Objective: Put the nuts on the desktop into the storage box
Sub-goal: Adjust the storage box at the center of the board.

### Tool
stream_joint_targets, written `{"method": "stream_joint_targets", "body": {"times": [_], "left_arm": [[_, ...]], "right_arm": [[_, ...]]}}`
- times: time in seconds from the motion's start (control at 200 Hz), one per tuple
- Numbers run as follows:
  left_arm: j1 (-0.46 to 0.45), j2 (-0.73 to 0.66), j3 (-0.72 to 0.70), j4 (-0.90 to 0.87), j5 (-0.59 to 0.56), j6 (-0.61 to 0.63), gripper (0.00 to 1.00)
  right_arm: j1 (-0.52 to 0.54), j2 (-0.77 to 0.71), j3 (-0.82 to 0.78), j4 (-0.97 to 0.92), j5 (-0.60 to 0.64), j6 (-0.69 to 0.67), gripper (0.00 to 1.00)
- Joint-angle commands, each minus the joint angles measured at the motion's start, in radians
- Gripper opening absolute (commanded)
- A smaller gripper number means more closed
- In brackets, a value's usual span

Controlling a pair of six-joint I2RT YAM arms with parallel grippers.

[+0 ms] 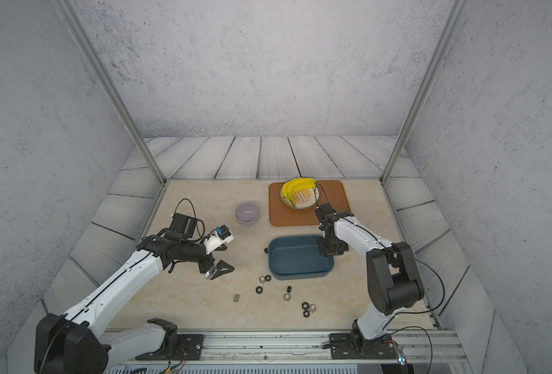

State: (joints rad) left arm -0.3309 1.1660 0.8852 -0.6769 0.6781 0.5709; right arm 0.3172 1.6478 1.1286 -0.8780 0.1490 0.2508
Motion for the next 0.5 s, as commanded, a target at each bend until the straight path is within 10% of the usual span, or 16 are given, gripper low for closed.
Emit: {"method": "stream_joint_targets", "body": {"times": [0.0, 0.495], "left_arm": [[0.007, 0.004, -0.009, 0.003, 0.017, -0.005, 0.98], [-0.011, 0.163, 0.122, 0.128, 0.033, 0.083, 0.98]], "right_arm": [[-0.005, 0.009, 0.014, -0.037, 0.037, 0.010, 0.27], [-0.039, -0.038, -0.022, -0.056, 0.129, 0.066, 0.26]]}}
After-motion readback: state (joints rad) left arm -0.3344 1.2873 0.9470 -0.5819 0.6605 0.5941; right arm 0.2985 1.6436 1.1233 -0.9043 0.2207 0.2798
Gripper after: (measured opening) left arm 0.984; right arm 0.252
